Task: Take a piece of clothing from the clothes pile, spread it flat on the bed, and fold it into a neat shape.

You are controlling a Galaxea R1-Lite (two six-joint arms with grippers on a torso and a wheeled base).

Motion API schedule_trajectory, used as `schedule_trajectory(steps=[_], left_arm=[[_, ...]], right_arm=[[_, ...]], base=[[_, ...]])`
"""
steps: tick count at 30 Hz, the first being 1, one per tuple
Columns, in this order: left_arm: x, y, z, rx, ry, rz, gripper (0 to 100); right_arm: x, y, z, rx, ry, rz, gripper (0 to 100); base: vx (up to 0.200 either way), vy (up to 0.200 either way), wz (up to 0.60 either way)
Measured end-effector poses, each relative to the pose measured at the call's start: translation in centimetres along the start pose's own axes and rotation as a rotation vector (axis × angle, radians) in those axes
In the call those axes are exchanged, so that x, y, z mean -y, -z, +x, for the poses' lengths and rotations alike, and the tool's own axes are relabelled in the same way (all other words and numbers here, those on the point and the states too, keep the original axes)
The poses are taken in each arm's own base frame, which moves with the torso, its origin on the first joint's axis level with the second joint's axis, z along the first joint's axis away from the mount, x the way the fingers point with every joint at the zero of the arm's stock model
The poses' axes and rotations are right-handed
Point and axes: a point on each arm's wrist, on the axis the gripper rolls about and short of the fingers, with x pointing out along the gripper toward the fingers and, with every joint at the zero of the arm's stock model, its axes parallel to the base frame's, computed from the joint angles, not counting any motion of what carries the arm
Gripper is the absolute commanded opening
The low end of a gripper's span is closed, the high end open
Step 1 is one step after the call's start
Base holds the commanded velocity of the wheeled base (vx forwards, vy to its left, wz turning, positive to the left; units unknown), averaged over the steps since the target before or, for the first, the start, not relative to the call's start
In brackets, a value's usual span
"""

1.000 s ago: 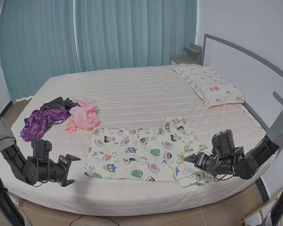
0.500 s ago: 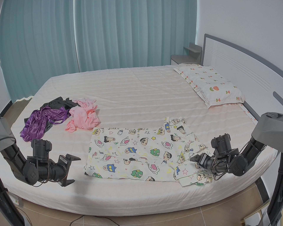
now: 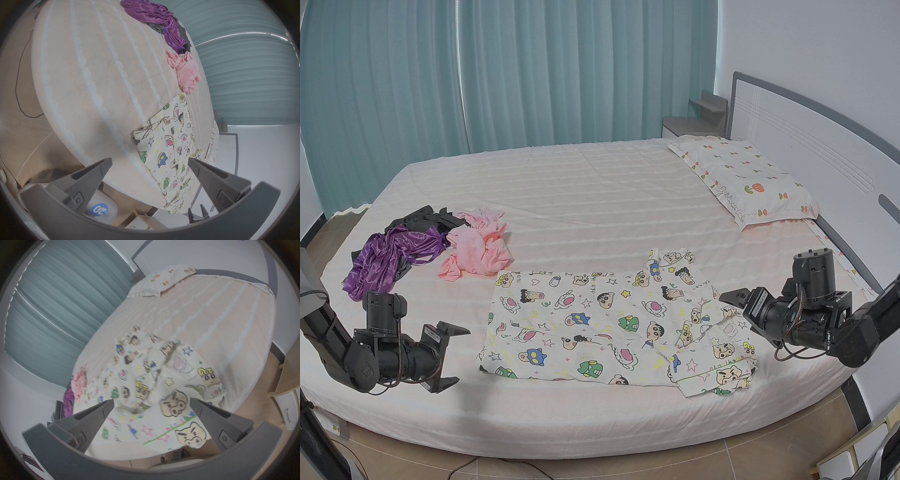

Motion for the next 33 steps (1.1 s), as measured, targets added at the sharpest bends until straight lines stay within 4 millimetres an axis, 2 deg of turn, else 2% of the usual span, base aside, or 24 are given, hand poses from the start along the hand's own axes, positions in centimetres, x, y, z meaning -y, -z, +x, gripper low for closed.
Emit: schedule_trajectory(steps=[8,21,33], left_arm=[[0.4,0.4,0.0,-0.005,0.015,-0.013,100],[0.2,1.2,-0.1,-0.025,0.035,0.009,100],[0.3,1.2,0.0,-0.025,0.036,0.011,100]], right_arm=[[-0.5,0.2,-1.6,0.044,-0.077,-0.008,100],[-0.4,0.7,-2.4,0.049,-0.092,-0.02,100],[-0.4,1.2,-2.5,0.03,-0.094,-0.027,100]], base=[[0.0,0.0,0.0],[0.2,0.0,0.0],[0.0,0.0,0.0]])
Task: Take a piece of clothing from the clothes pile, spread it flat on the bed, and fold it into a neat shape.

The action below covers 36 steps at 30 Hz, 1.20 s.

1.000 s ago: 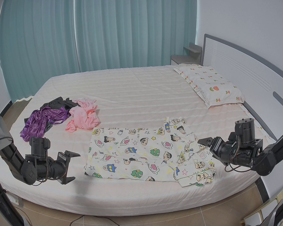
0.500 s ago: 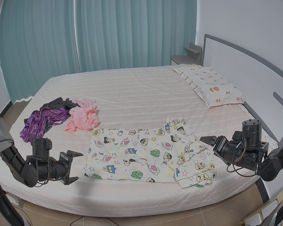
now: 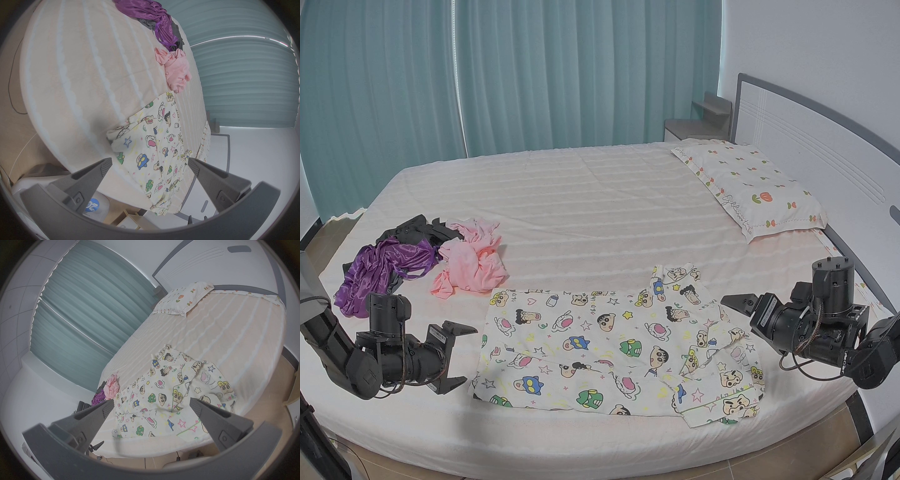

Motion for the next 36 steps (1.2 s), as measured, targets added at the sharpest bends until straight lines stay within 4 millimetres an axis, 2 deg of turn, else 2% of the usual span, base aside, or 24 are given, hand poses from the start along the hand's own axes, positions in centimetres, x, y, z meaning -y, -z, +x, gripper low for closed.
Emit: schedule_trajectory(steps=[6,15,23,29,36], left_arm=[[0.1,0.0,0.0,-0.001,0.003,-0.002,100],[0.1,0.0,0.1,-0.004,0.003,0.001,100],[0.1,0.3,0.0,-0.009,0.002,0.035,100],[0.1,0.7,0.0,-0.013,0.015,0.214,100],[-0.1,-0.1,0.5,0.006,0.011,0.594,100]], right_arm=[[0.0,0.1,0.1,-0.003,0.002,-0.001,100],[0.1,0.2,0.1,-0.009,0.003,-0.002,100],[0.1,0.3,0.2,-0.014,0.004,-0.004,100],[0.1,0.6,0.1,-0.024,0.005,-0.009,100],[0.1,1.4,0.0,-0.054,0.002,-0.025,100]], base=[[0.0,0.0,0.0],[0.0,-0.2,0.0],[0.0,0.0,0.0],[0.0,0.0,0.0],[0.0,0.0,0.0]])
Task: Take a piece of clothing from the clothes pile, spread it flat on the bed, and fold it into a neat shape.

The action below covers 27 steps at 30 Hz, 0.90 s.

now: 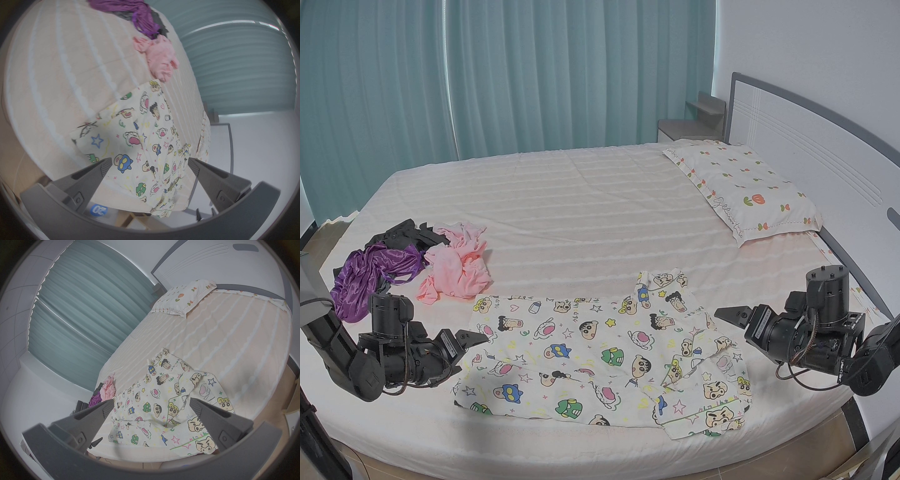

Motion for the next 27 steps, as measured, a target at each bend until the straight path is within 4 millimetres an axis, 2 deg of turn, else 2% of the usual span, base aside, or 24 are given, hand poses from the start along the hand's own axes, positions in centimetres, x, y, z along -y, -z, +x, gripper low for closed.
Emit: schedule_trajectory(steps=[5,10,18,27], left_arm=[[-0.8,-0.6,1.3,-0.01,-0.014,0.272,100],[-2.2,-1.0,3.9,-0.063,-0.008,0.445,100],[-4.1,-0.8,6.8,-0.116,-0.02,0.468,100],[-5.0,-0.3,7.8,-0.149,-0.035,0.451,100]], right_arm=[[0.1,0.4,0.0,-0.015,0.003,-0.007,100],[0.7,0.9,0.1,-0.06,0.003,-0.009,100],[1.1,1.4,0.5,-0.079,-0.037,-0.009,100],[1.3,2.0,0.6,-0.092,-0.036,-0.015,100]], base=[[0.0,0.0,0.0],[0.0,0.0,0.0],[0.0,0.0,0.0],[0.0,0.0,0.0]])
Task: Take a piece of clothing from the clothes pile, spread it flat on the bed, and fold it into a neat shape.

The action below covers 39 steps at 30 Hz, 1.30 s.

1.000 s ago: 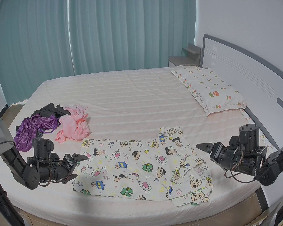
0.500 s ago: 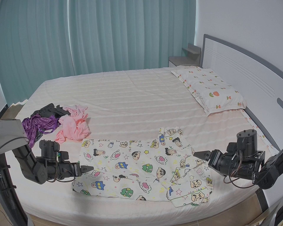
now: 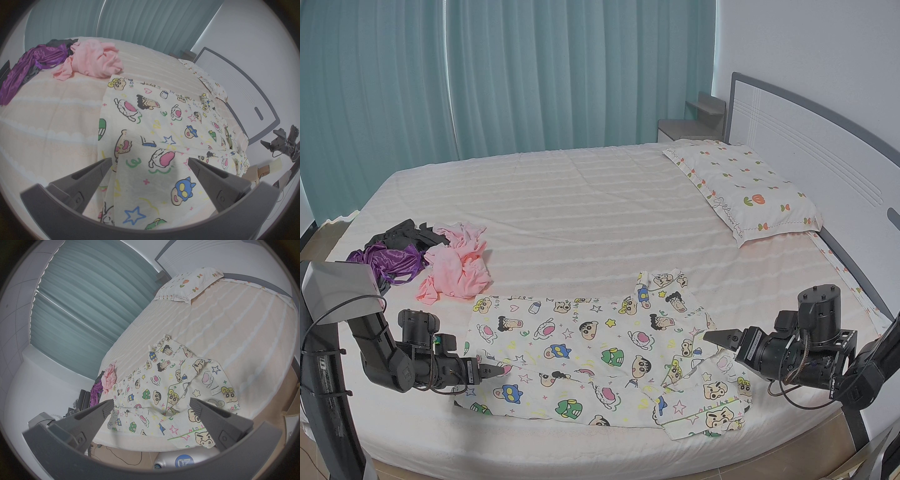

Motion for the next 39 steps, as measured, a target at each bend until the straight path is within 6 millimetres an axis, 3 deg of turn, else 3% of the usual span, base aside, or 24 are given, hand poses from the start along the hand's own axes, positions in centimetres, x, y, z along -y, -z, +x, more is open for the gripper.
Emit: schedule_trajectory(steps=[1,20,39], left_arm=[[0.0,0.1,0.0,-0.003,0.0,-0.002,0],[-1.0,1.3,-1.8,-0.021,-0.036,-0.051,0],[-0.3,4.4,-4.4,-0.115,-0.064,-0.037,0]], right_arm=[[0.0,0.0,0.0,-0.001,0.0,0.0,100],[0.0,0.2,0.1,-0.006,0.003,-0.002,100],[0.0,0.3,0.1,-0.011,0.003,-0.004,100]], base=[[0.0,0.0,0.0],[0.0,0.0,0.0],[0.0,0.0,0.0]])
